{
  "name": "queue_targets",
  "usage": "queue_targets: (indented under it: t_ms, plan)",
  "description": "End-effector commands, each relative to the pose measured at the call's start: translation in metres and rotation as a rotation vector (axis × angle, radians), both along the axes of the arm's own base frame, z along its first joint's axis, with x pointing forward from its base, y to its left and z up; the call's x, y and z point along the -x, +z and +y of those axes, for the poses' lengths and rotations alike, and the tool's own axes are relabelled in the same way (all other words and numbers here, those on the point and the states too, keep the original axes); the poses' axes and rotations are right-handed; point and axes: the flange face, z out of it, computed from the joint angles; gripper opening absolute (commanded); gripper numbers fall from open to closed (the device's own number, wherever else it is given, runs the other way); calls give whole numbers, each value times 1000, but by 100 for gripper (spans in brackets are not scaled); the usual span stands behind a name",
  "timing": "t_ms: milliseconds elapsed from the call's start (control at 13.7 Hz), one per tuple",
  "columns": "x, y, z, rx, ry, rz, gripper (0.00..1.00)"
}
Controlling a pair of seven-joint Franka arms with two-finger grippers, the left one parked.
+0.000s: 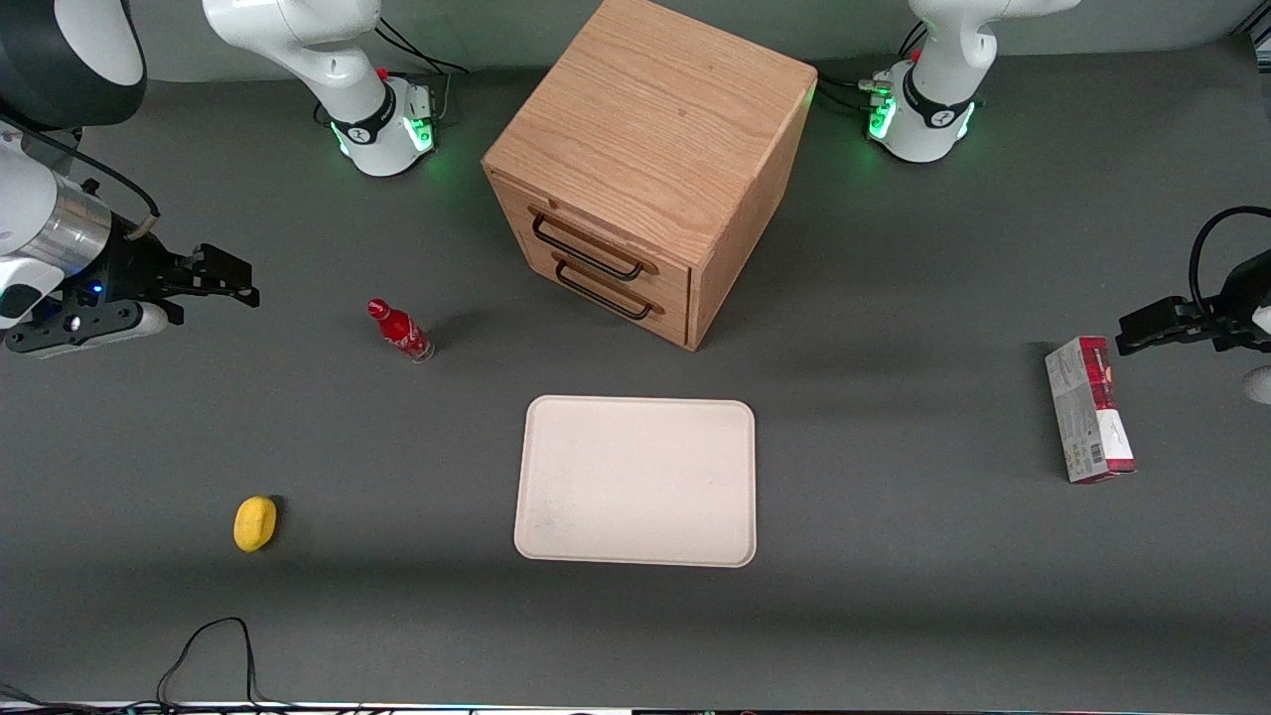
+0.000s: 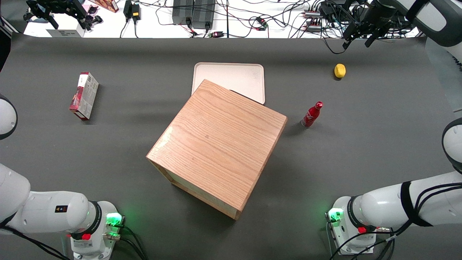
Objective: Open upper drawer
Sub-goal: 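Move the right gripper toward the upper drawer's black handle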
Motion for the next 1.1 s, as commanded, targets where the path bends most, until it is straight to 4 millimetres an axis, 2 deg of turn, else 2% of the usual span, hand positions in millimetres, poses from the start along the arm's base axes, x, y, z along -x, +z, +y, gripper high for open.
queue_targets:
  t_ms: [0,876,1022]
  plan:
    - [4,4,2,25,-11,18,100]
    - [-4,4,7,14,8,35,100]
    - [-5,2,45,15,83,33,100]
